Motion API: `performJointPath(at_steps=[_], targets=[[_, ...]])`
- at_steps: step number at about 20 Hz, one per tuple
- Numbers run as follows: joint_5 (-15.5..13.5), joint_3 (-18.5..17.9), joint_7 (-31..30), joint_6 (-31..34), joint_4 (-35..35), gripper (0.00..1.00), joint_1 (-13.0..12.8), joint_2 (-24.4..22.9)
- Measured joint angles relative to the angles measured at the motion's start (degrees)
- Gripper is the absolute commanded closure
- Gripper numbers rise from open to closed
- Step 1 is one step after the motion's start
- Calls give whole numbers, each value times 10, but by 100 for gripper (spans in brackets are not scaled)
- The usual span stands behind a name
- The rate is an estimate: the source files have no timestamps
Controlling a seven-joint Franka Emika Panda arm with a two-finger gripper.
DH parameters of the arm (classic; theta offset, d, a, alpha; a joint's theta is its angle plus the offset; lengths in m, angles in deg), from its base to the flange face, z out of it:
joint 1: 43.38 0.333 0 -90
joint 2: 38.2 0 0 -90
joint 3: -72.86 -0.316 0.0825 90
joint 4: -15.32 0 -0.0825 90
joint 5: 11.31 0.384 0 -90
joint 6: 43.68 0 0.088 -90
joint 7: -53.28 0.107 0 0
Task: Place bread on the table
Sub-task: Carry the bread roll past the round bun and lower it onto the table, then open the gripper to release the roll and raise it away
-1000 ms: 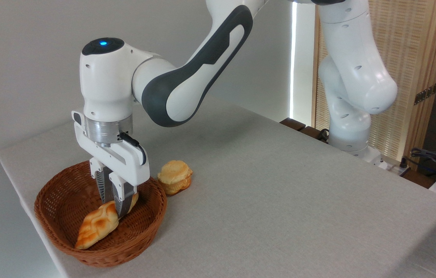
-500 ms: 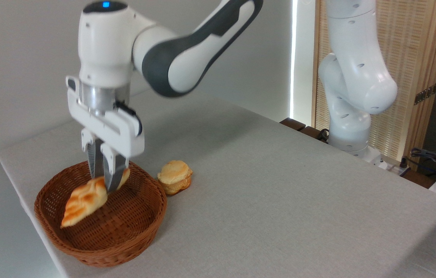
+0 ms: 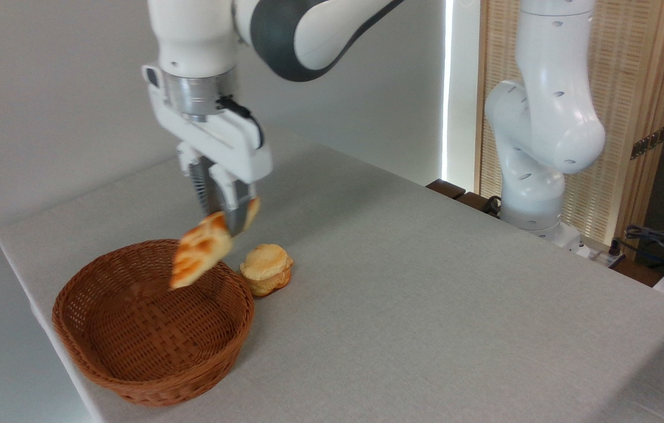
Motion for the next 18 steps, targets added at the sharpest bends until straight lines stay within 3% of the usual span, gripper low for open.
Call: performJointPath(at_steps=[2,3,4,18], targets=[[0,0,3,39,29,21,0,-24],[0,0,5,50,37,2,0,-29],[0,0,11,66,48,0,0,-36],[0,1,61,98,87,0,-3,-41]])
